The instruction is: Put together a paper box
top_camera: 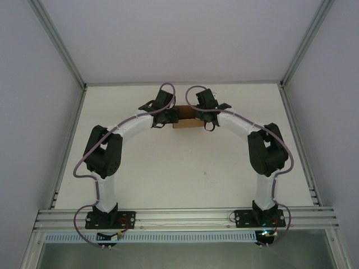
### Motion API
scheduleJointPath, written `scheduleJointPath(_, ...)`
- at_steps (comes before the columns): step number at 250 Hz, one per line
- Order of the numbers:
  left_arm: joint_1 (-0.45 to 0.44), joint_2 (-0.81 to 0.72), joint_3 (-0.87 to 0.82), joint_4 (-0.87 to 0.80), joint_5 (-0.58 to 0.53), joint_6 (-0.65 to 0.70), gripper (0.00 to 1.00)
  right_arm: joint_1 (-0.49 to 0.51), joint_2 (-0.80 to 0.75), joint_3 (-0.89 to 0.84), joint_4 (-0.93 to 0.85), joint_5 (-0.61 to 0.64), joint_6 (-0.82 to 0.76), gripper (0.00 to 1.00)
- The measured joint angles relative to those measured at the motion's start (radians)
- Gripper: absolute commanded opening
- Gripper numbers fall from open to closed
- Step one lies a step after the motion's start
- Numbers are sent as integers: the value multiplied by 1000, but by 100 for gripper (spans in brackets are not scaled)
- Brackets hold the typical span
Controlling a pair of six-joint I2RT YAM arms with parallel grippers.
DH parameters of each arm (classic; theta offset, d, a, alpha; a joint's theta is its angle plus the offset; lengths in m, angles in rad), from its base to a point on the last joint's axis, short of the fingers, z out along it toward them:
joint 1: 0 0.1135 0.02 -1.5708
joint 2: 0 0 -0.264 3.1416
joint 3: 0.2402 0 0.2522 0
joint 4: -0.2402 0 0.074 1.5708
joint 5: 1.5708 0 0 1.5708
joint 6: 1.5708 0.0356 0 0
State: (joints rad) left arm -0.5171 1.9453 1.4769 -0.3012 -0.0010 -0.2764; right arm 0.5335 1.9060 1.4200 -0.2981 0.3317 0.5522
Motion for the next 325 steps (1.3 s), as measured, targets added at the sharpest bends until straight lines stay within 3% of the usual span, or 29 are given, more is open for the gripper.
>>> scheduleJointPath(15,-5,-10,-11,-1,0,0,1,12,-33,-55,33,20,-12,4)
scheduleJointPath(39,-12,-22,-22,-11,3,0,24,27,-72,-127,82,42,-26,4)
scheduleJointPath(105,-28,-52,-27,-70,11,-43,34,67,-127,-259,237,92,-96,4)
scheduleJointPath(152,-37,-149,-28,-136,6,-74,60,83,-159,-333,322,103,-140,4)
scheduleJointPath(173,-39,-207,-33,-154,2,-89,63,87,-169,-359,356,103,-154,4)
scheduleJointPath(188,-40,-246,-35,-171,-11,-109,74,92,-175,-380,388,103,-171,4)
scheduleJointPath(212,-38,-290,-35,-189,-45,-140,78,110,-190,-429,455,104,-205,4)
scheduleJointPath(228,-25,-301,-34,-203,-55,-167,89,126,-202,-470,510,104,-237,4)
scheduleJointPath(281,73,-254,-35,-217,2,-251,83,186,-223,-610,728,113,-359,11)
scheduleJointPath(325,122,-159,-64,-204,64,-289,74,227,-212,-649,797,122,-431,9)
